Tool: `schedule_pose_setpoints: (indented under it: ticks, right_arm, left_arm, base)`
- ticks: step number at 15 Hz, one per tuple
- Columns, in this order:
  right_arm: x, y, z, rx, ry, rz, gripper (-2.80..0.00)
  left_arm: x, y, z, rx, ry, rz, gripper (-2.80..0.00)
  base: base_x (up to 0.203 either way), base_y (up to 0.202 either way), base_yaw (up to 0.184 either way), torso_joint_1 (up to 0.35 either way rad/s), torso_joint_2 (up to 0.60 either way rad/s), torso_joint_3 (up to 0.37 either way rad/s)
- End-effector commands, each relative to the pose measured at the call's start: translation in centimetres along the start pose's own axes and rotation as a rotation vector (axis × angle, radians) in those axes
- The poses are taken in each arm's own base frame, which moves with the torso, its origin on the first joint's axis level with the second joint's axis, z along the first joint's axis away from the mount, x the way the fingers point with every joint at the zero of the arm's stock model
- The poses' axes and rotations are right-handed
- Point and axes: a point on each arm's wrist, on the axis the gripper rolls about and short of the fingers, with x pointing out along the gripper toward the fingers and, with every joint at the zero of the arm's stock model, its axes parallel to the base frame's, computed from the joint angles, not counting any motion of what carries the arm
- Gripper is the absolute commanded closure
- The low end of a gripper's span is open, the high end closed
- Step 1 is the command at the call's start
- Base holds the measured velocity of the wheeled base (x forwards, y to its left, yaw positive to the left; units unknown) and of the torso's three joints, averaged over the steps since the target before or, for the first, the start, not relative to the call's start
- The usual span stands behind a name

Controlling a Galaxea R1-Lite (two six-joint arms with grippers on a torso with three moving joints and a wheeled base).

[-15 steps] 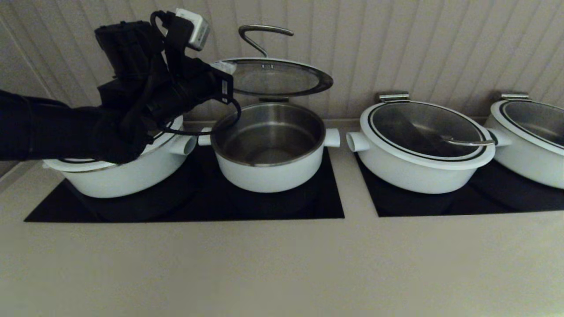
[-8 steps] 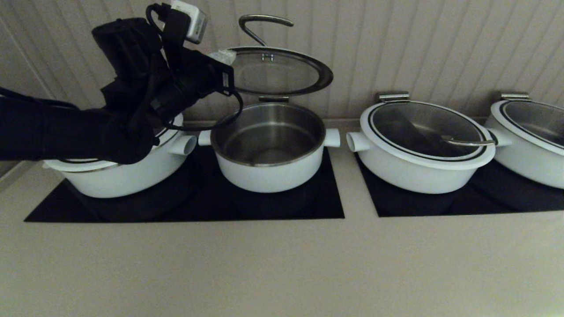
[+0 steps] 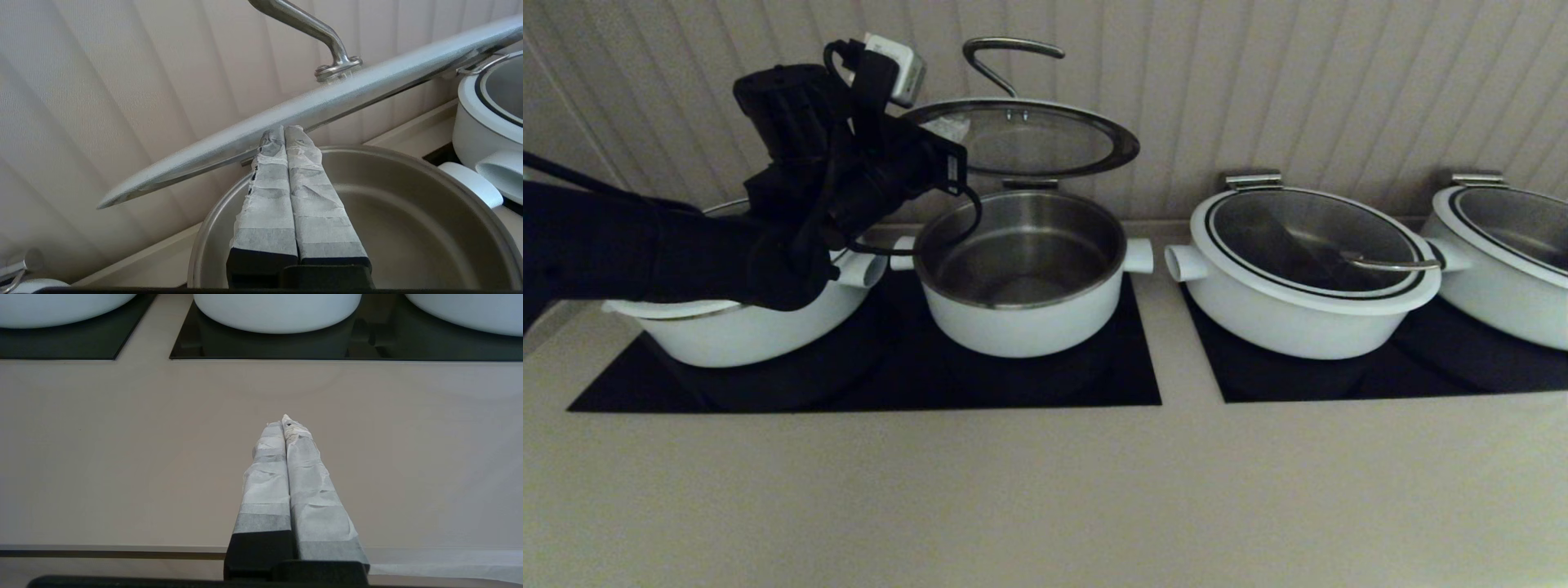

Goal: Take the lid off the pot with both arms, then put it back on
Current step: Open the pot lid completely

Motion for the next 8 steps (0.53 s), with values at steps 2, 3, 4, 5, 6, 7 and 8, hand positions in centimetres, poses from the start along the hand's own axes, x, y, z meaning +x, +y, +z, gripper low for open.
schedule_pose_setpoints:
  ticks: [2,3,4,5,6,7,8]
  right_arm:
    - [0.0,0.0,0.0,-0.001,0.001,0.0,0.0]
    - [0.0,0.0,0.0,-0.001,0.001,0.0,0.0]
    - [0.0,0.0,0.0,-0.001,0.001,0.0,0.0]
    - [0.0,0.0,0.0,-0.001,0.001,0.0,0.0]
    - [0.0,0.0,0.0,-0.001,0.0,0.0,0.0]
    - [0.0,0.0,0.0,-0.001,0.001,0.0,0.0]
    - [0.0,0.0,0.0,-0.001,0.001,0.002,0.0]
  left_arm:
    - [1.2,0.2,0.0,0.005,-0.031,0.008,0.0]
    - [1.6,0.3,0.2,0.007,-0.05,0.014,0.0]
    - [2.0,0.5,0.5,0.01,-0.069,0.021,0.0]
    - [2.5,0.7,0.7,0.012,-0.087,0.027,0.0]
    - [2.8,1.0,0.9,0.015,-0.103,0.035,0.0]
    - [3.1,1.2,0.9,0.017,-0.114,0.042,0.0]
    - [3.4,1.5,0.9,0.02,-0.122,0.05,0.0]
  base:
    - [0.0,0.0,0.0,0.0,0.0,0.0]
    - [0.0,0.0,0.0,0.0,0.0,0.0]
    - [0.0,0.0,0.0,0.0,0.0,0.0]
    - [0.0,0.0,0.0,0.0,0.0,0.0]
    - [0.0,0.0,0.0,0.0,0.0,0.0]
    - [0.0,0.0,0.0,0.0,0.0,0.0]
    - [0.0,0.0,0.0,0.0,0.0,0.0]
